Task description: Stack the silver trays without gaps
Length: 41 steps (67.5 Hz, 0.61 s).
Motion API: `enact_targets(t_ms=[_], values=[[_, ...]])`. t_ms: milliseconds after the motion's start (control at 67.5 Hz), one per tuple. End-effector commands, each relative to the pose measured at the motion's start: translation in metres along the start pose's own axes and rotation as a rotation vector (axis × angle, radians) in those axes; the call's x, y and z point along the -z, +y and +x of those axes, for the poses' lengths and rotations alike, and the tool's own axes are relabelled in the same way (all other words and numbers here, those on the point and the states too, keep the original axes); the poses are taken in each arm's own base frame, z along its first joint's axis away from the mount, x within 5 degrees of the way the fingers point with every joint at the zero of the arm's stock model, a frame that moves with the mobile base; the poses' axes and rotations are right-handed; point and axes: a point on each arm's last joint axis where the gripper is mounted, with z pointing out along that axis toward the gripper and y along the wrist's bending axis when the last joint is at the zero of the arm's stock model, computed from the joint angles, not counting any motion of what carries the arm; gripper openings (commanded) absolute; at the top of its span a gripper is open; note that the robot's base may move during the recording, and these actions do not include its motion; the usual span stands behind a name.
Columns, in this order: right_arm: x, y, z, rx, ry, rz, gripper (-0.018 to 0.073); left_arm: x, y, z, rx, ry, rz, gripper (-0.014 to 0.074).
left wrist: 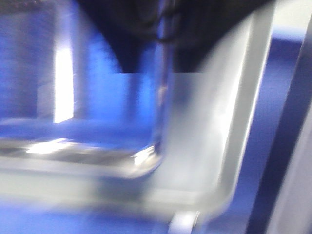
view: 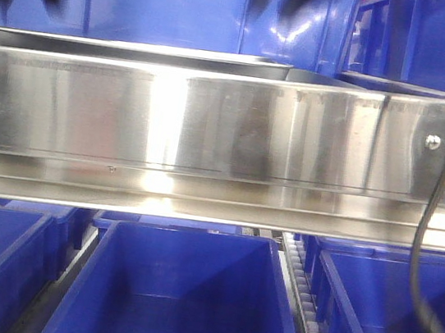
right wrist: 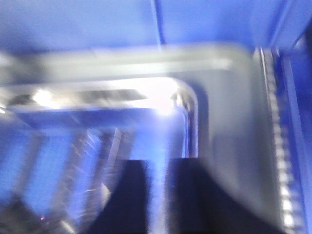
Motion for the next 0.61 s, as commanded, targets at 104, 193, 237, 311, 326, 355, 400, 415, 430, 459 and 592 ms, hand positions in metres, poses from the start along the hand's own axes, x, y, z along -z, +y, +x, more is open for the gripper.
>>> enact_targets(t_ms=[104, 193, 237, 311, 326, 355, 400, 415, 430, 459, 592], values=[[0.044, 0.005, -0.005, 0.120, -0.080, -0.069, -0.0017, 0.048, 0.006, -0.003, 0.018, -0.115, 0.149, -0.0009], [0.060, 0.009, 0.004, 0.211, -0.131, -0.142, -0.0019, 0.061, 0.007, 0.006, 0.015, -0.170, 0.219, -0.0009], [0.065, 0.009, 0.011, 0.227, -0.161, -0.189, -0.0019, 0.064, 0.006, 0.013, 0.008, -0.210, 0.271, -0.0009], [0.072, 0.007, 0.023, 0.242, -0.218, -0.271, -0.0019, 0.068, 0.004, 0.034, -0.021, -0.277, 0.371, -0.0009], [0.076, 0.006, 0.026, 0.244, -0.234, -0.291, -0.0019, 0.068, 0.003, 0.038, -0.027, -0.291, 0.391, -0.0009], [0.077, 0.004, 0.032, 0.251, -0.258, -0.328, -0.0019, 0.067, 0.003, 0.048, -0.041, -0.302, 0.421, -0.0009], [0.081, -0.001, 0.041, 0.274, -0.301, -0.378, -0.0019, 0.068, 0.003, 0.065, -0.061, -0.347, 0.494, -0.0009], [0.082, -0.002, 0.044, 0.281, -0.312, -0.390, -0.0019, 0.069, 0.002, 0.069, -0.065, -0.372, 0.527, -0.0009], [0.084, -0.003, 0.045, 0.286, -0.323, -0.399, -0.0019, 0.069, 0.002, 0.074, -0.071, -0.386, 0.550, -0.0009], [0.085, -0.007, 0.052, 0.303, -0.343, -0.420, -0.0019, 0.067, 0.003, 0.086, -0.084, -0.400, 0.589, -0.0009], [0.094, -0.028, 0.080, 0.371, -0.406, -0.475, -0.0019, 0.073, 0.011, 0.130, -0.121, -0.483, 0.767, -0.0009]])
